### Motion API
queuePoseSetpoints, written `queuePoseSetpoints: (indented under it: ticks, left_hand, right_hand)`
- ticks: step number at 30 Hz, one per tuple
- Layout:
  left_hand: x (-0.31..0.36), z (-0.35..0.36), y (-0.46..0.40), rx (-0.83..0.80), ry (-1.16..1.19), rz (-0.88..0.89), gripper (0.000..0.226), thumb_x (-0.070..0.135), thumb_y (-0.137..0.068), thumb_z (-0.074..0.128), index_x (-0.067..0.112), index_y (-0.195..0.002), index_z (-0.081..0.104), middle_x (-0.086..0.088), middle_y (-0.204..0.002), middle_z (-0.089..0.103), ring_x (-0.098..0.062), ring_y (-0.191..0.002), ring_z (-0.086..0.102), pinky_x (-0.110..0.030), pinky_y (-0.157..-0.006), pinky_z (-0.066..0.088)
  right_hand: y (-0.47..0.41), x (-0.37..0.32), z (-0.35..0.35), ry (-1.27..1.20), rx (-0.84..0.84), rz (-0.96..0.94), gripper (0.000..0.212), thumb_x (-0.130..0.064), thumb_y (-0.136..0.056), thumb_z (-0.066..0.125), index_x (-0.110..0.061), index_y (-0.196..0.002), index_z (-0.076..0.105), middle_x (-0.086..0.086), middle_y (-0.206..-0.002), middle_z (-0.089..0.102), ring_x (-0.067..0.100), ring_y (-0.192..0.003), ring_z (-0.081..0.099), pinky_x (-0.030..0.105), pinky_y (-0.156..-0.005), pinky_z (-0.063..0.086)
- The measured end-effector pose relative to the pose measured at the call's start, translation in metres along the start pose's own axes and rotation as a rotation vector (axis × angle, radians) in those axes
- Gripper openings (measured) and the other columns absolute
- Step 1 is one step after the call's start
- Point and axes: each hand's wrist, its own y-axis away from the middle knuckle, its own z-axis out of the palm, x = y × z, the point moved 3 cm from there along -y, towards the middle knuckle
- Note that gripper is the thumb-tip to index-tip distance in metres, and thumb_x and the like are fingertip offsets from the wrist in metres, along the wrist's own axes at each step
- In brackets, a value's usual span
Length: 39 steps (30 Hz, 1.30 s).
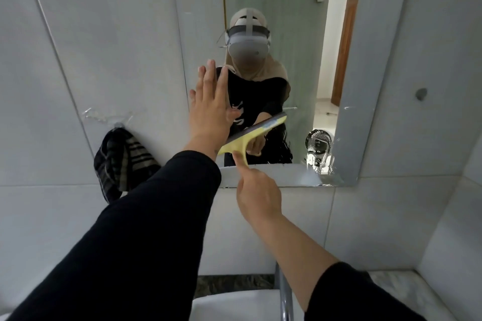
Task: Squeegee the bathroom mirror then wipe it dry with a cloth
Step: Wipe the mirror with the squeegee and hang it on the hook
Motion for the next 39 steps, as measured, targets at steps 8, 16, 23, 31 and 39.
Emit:
queuePoseSetpoints:
  ticks: [8,16,23,31,39]
  left_hand:
    - [0.002,-0.002,0.004,0.019,-0.004,0.011,0.087,0.035,-0.086,0.063,0.018,-0.151,0.007,-0.009,-0.160,-0.004,-0.027,-0.147,-0.007,-0.051,-0.118,0.010]
    - [0.024,0.012,0.034,0.003,-0.052,0.007,0.077,0.036,-0.092,0.051,0.021,-0.151,0.005,-0.008,-0.160,-0.006,-0.027,-0.147,-0.008,-0.054,-0.117,0.006]
    - [0.051,0.036,0.049,-0.076,-0.047,0.005,0.084,0.034,-0.089,0.057,0.023,-0.151,0.001,-0.008,-0.160,-0.010,-0.027,-0.146,-0.012,-0.057,-0.116,0.003]
    - [0.068,0.057,0.052,-0.094,-0.067,-0.015,0.094,0.033,-0.085,0.065,0.025,-0.151,-0.002,-0.012,-0.159,-0.012,-0.032,-0.145,-0.014,-0.060,-0.115,0.010]
    - [0.068,0.060,0.052,-0.088,-0.026,-0.026,0.095,0.033,-0.085,0.067,0.025,-0.151,0.000,-0.012,-0.159,-0.012,-0.034,-0.145,-0.013,-0.060,-0.115,0.011]
  right_hand:
    - [0.003,0.031,-0.019,0.388,-0.142,-0.109,0.079,0.002,-0.088,0.040,-0.041,-0.149,0.012,0.004,-0.086,0.048,0.023,-0.065,0.045,0.034,-0.056,0.040]
    - [0.000,0.070,-0.058,0.485,-0.040,-0.076,0.072,-0.005,-0.091,0.037,-0.046,-0.147,0.015,0.000,-0.085,0.048,0.021,-0.064,0.045,0.029,-0.049,0.029]
    - [0.007,0.117,-0.084,0.485,0.012,0.040,0.076,-0.003,-0.091,0.038,-0.053,-0.144,0.015,-0.001,-0.081,0.050,0.021,-0.059,0.044,0.026,-0.043,0.023]
    - [0.016,0.146,-0.090,0.354,0.050,0.105,0.064,-0.011,-0.097,0.035,-0.052,-0.144,0.021,-0.001,-0.078,0.053,0.021,-0.060,0.046,0.028,-0.047,0.029]
    - [0.040,0.178,-0.070,0.090,0.045,0.262,0.053,-0.021,-0.100,0.033,-0.050,-0.143,0.025,0.004,-0.087,0.061,0.021,-0.068,0.050,0.031,-0.058,0.038]
